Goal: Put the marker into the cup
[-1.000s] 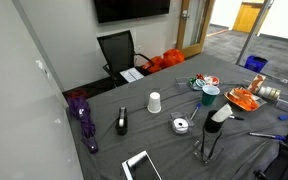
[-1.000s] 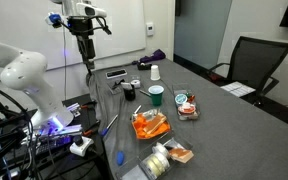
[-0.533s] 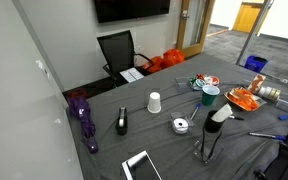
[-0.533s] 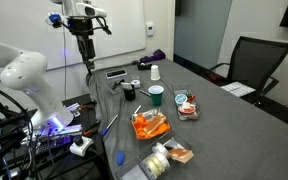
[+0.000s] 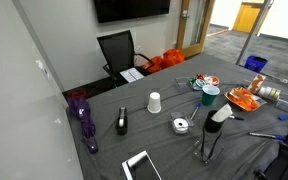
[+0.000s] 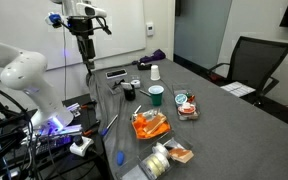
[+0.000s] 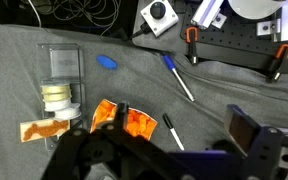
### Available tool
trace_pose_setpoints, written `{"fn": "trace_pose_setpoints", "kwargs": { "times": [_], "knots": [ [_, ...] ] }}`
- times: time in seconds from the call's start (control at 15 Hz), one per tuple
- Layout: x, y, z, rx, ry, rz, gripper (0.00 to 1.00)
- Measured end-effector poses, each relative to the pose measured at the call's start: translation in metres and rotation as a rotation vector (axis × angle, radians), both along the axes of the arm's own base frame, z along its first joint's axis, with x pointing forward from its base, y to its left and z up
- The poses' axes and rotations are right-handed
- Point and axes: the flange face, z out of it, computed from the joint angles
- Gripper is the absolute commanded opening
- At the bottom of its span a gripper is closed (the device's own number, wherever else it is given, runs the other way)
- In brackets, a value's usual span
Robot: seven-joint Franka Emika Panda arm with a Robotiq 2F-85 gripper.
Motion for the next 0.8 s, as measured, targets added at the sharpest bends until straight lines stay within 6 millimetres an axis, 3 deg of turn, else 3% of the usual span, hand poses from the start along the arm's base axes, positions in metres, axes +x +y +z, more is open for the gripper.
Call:
{"fn": "trace_pose_setpoints", "kwargs": {
  "times": [0.33, 0.8],
  "knots": [
    [0.001, 0.0, -0.004, -0.005, 0.014, 0.018, 1.0],
    [0.009, -0.011, -0.07, 0.061, 0.12, 0.14, 1.0]
  ]
}}
